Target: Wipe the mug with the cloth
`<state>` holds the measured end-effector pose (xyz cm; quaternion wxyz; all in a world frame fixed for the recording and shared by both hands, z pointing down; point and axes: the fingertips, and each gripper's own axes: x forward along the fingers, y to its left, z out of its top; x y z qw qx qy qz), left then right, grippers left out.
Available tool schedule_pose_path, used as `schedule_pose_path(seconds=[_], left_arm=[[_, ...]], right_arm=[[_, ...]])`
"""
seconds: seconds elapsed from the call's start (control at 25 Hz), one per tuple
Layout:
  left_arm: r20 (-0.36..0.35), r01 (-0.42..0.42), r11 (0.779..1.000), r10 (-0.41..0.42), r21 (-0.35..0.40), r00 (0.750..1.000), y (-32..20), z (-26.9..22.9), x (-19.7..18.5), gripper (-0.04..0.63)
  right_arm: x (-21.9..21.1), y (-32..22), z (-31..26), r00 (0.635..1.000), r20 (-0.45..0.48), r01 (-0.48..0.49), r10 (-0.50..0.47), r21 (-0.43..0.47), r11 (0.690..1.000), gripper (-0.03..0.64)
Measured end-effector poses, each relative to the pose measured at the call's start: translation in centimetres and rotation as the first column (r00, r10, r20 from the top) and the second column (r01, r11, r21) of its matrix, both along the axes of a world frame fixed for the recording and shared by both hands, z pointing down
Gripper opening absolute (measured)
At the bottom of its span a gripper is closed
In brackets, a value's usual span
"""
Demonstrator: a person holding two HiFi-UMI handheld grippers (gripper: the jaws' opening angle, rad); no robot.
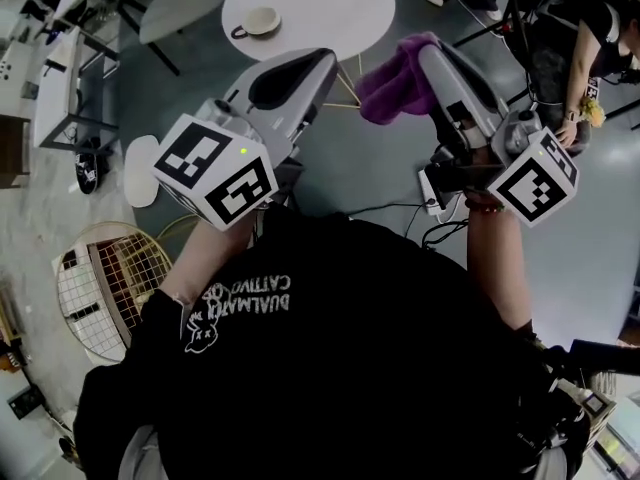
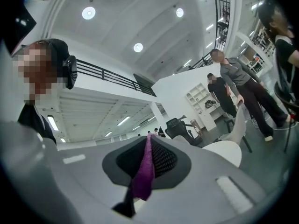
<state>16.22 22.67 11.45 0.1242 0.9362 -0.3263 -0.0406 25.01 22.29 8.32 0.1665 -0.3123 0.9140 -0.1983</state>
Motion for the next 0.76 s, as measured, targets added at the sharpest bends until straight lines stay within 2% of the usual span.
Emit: schedule_pose_path(seconds=[0.12, 0.28, 0.48, 0.76], left_arm=[[0.001, 0.009, 1.000, -0.009, -0.017, 1.000, 0.6, 0.9, -0.5, 0.000], [0.011, 0.030, 1.000, -0.030, 0.006, 0.999, 1.3, 1.4, -1.5, 0.000], [0.005, 0.041, 0.999, -0.040, -0.009, 0.999, 1.1, 1.0, -0.6, 0.000], [0.001, 0.053, 0.999, -0.053, -0.009, 0.999, 0.9, 2.7, -2.7, 0.000]], right_arm=[[-0.2, 0.5, 0.4, 1.000, -0.022, -0.002, 0.002, 0.017, 1.000, 0.032], [-0.7, 0.8, 1.3, 0.999, -0.039, 0.006, -0.005, 0.021, 1.000, 0.032], [0.2, 0.5, 1.2, 0.999, -0.040, 0.018, -0.018, -0.001, 1.000, 0.032], [-2.3, 0.4, 3.2, 0.997, -0.075, 0.034, -0.033, 0.009, 0.999, 0.032]])
